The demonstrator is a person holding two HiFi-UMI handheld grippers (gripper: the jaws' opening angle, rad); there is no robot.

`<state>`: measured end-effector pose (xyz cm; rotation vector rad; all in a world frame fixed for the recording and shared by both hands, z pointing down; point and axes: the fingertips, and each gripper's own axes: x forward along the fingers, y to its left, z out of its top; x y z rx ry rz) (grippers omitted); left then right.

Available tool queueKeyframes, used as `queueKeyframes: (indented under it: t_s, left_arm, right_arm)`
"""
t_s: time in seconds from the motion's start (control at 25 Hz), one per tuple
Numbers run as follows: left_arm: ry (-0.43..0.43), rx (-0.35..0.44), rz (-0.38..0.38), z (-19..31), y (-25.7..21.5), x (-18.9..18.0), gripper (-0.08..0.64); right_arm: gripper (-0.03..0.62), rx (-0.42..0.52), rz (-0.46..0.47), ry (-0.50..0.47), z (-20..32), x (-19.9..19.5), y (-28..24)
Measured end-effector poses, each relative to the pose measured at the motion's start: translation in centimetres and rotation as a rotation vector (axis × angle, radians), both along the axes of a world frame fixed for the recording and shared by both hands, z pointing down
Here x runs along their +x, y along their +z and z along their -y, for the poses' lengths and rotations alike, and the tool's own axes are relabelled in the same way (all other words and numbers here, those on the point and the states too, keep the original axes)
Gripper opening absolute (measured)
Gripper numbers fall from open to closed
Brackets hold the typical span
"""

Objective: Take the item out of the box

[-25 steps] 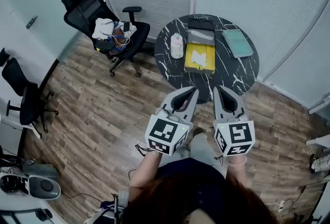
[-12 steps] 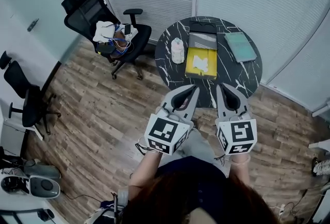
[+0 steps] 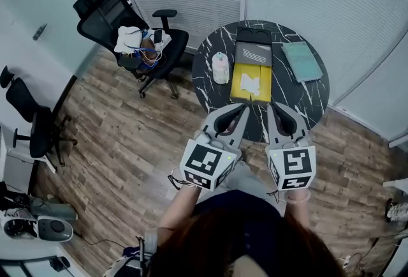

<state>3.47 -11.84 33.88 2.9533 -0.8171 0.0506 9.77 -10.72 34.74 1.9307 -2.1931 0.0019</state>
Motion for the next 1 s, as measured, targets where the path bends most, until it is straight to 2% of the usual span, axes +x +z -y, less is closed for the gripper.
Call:
queueKeyframes:
  t_s: [0.68,1.0]
  left_arm:
    - [-0.02,-0.022,0.018,7.3,1.0,3.2,0.026]
    - [-0.043,-0.034,0.023,10.3,1.6,5.0,0.026]
  right_arm:
    - [0.026,-0.079,-0.064,-0.055,8.2,3.0,2.9]
    - [0.026,-0.128,-0.067,-0.108,11.7,4.3,4.9]
